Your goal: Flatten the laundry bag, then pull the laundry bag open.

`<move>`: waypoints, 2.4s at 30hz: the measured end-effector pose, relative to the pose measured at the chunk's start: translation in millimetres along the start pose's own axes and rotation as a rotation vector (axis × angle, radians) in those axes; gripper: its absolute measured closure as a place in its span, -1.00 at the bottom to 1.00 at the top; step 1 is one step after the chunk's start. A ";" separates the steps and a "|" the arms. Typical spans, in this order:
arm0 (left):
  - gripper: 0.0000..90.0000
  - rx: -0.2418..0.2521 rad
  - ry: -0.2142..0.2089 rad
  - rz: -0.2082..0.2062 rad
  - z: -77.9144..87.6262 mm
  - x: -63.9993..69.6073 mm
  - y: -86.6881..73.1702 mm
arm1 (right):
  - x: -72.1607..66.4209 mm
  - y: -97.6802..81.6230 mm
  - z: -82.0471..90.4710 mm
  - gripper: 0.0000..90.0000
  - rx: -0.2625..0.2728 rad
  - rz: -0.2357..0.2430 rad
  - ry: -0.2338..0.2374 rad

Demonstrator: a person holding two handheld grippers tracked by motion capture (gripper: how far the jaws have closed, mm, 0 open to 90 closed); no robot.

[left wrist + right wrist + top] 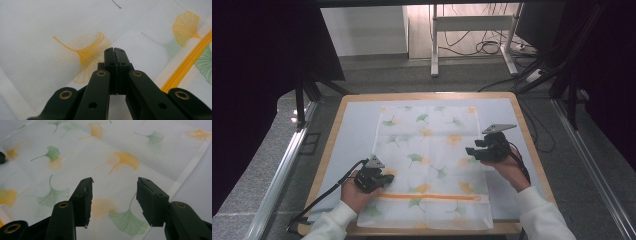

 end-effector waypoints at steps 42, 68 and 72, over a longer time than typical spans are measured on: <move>-0.18 0.154 -0.020 -0.043 26.8 32.9 20.6 | -49.7 -92.5 47.7 0.98 -0.079 -0.070 0.095; -0.22 0.176 -0.063 -0.099 16.8 76.1 52.1 | -57.3 -110.6 45.6 0.98 -0.166 -0.105 0.111; -0.14 0.169 -0.105 -0.109 18.0 85.6 53.6 | -57.3 -109.7 44.1 0.98 -0.168 -0.108 0.103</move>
Point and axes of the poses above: each handheld gripper's, and its own axes: z roughly backward along the jaws, y roughly out of its top, x roughly to its right, the point moved 3 cm from there along -z, roughly forward along the jaws, and after that the axes turned 9 degrees about y, right-handed, at the moved point
